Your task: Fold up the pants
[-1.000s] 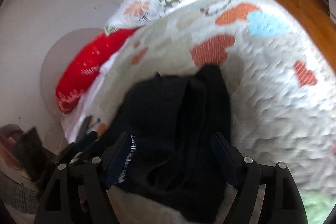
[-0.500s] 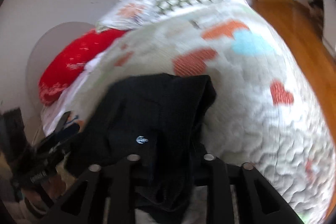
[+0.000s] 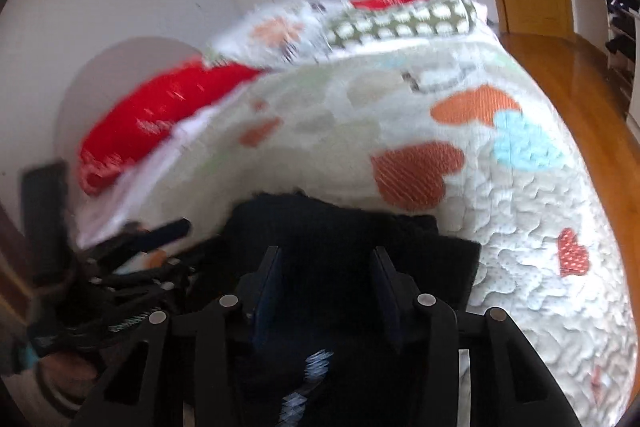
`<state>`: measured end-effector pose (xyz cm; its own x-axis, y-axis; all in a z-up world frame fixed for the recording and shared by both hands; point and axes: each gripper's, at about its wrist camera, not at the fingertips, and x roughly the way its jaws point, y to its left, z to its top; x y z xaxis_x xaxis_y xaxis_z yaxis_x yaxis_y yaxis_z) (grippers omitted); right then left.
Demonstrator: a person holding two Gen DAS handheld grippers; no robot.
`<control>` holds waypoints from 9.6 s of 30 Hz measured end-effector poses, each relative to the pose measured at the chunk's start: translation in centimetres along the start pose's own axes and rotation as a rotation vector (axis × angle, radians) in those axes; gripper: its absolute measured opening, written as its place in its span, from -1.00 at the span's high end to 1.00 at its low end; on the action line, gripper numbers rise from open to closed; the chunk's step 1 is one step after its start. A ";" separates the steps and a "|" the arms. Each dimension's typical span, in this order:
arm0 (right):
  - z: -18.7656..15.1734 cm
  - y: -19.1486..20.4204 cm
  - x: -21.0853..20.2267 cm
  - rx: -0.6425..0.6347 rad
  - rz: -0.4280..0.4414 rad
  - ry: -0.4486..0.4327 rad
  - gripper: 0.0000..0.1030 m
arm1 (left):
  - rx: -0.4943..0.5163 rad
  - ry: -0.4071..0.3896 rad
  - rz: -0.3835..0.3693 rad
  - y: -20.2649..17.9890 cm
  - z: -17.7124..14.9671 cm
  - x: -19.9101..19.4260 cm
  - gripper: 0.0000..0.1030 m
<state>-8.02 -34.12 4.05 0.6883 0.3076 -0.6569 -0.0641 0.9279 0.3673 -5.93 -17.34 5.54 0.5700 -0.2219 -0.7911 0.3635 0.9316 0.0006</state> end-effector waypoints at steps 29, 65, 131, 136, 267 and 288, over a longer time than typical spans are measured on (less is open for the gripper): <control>-6.9 0.8 -5.5 -0.040 -0.117 0.039 0.03 | 0.003 -0.065 0.041 -1.5 -5.0 -4.4 -0.22; -3.9 3.2 -5.8 -0.065 -0.040 -0.064 0.05 | -0.004 -0.071 0.041 -2.3 -5.7 -4.8 -0.22; -5.1 -0.1 -5.5 0.076 -0.116 -0.013 -0.24 | -0.085 -0.058 -0.084 -0.5 -4.9 -5.0 -0.34; -5.3 -0.3 -5.0 0.089 -0.094 0.005 -0.27 | -0.106 -0.050 -0.090 0.4 -4.8 -4.8 -0.34; -0.6 6.4 -5.2 -0.076 -0.208 -0.152 0.02 | -0.035 -0.254 0.124 1.2 -1.4 -8.4 -0.53; -1.0 6.3 -5.0 -0.071 -0.214 -0.131 0.01 | -0.043 -0.247 0.121 1.4 -1.6 -8.7 -0.53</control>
<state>-12.55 -29.62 9.01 0.7789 0.0768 -0.6224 0.0458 0.9829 0.1786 -11.52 -13.66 11.42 0.7715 -0.1671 -0.6139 0.2533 0.9658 0.0555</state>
